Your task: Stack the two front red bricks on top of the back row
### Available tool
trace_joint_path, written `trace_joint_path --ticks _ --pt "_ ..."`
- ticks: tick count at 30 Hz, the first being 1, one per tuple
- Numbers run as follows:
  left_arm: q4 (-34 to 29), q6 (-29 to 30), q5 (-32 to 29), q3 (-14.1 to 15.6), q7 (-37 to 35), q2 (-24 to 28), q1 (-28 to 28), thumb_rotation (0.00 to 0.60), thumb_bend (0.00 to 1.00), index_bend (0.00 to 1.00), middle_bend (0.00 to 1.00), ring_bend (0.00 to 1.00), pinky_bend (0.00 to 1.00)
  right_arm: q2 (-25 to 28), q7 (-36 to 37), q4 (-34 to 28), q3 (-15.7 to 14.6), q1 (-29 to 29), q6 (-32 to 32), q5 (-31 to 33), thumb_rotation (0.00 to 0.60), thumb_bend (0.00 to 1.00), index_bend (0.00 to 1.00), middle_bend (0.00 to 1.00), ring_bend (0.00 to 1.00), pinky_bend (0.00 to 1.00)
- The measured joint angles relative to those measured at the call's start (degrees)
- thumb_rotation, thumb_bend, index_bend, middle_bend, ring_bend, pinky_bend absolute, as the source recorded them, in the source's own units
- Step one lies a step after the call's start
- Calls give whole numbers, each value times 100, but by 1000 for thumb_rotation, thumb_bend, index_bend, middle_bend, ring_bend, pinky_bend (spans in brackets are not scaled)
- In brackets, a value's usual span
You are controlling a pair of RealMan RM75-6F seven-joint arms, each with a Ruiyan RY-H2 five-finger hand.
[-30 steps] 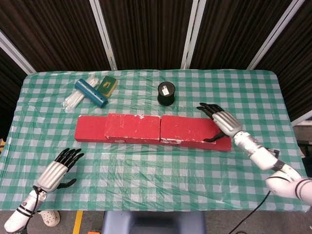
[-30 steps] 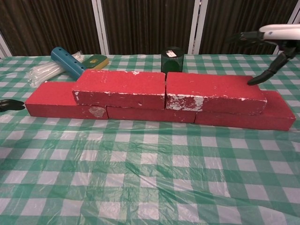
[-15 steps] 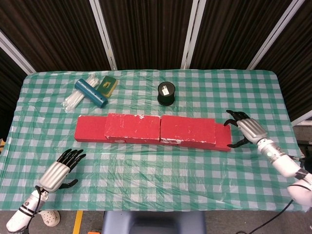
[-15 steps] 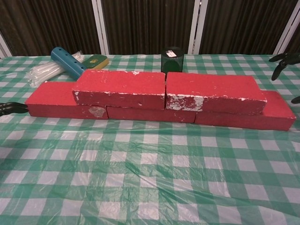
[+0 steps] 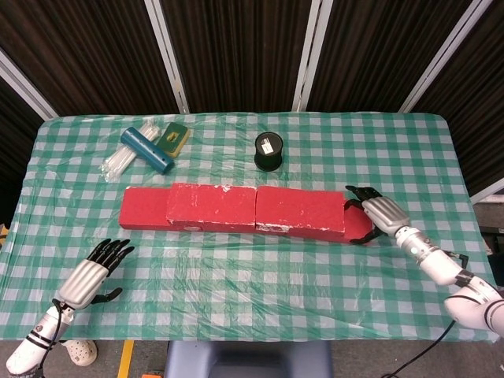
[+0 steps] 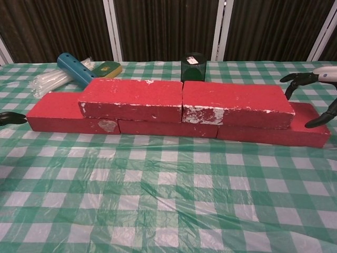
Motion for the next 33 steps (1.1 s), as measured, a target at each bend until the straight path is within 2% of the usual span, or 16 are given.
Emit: trace_joint_path --ticks 8,15,19,20,23,30,33 --pt "-19 15 12 0 25 1 4 600 266 0 0 0 6 53 -13 -53 -8 -42 80 1 560 41 354 0 0 54" --pt "-67 86 36 -4 77 18 21 600 265 0 0 0 6 323 178 -191 -31 -298 551 -14 554 41 202 0 0 54" --pt "-135 168 41 -23 188 42 53 600 266 0 0 0 6 460 52 -342 -11 -623 1128 21 546 41 26 0 0 20" --pt "-155 185 35 -31 231 47 64 600 268 0 0 0 5 482 -53 -392 -4 -724 1290 39 545 41 12 0 0 13" --pt "-263 258 -9 -75 432 79 118 600 282 0 0 0 5 521 -678 -609 25 -1118 1873 128 544 41 0 0 0 0" --pt "-860 857 -122 -284 993 360 372 600 289 0 0 0 4 499 -3173 -1569 -84 -2523 4043 163 548 41 0 0 0 0" --pt "-1110 1014 -130 -338 1116 519 467 600 290 0 0 0 4 568 -3876 -2139 -152 -3009 4393 136 546 44 0 0 0 0"
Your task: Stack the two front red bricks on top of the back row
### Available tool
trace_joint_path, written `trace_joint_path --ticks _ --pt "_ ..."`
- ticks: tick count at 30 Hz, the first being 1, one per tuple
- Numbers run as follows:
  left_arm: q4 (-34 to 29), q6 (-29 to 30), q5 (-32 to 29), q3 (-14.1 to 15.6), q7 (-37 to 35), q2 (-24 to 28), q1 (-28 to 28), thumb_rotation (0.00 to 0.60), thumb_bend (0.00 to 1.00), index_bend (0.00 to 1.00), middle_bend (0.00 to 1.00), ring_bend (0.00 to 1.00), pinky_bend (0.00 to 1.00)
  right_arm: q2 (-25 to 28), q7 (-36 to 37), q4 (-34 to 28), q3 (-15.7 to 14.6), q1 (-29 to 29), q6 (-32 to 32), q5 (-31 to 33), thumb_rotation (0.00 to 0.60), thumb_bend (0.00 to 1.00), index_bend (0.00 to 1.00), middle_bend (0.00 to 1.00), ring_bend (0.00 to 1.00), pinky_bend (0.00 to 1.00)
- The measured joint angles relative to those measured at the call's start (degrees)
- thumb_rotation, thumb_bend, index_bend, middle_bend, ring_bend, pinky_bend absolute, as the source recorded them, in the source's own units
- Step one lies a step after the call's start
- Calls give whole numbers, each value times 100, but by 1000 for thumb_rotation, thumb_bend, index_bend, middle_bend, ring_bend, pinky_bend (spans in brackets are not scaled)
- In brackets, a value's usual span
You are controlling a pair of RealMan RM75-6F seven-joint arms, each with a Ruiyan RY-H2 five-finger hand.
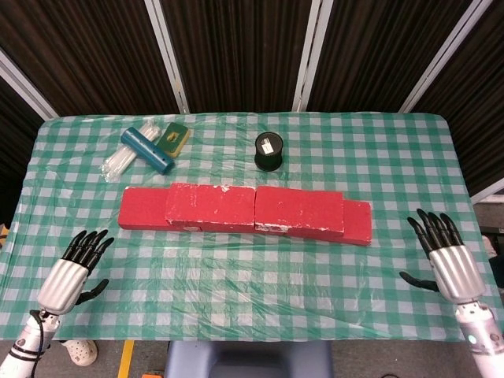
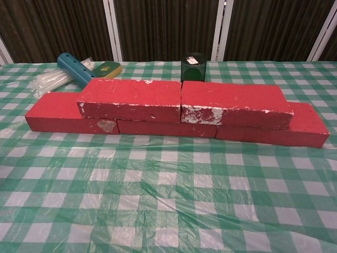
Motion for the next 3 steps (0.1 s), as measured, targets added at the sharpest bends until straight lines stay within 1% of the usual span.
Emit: trace_joint_path --ticks 3 --pt "-150 8 -16 -14 105 113 55 600 289 0 0 0 4 98 -250 -334 2 -265 63 53 547 49 0 0 0 0"
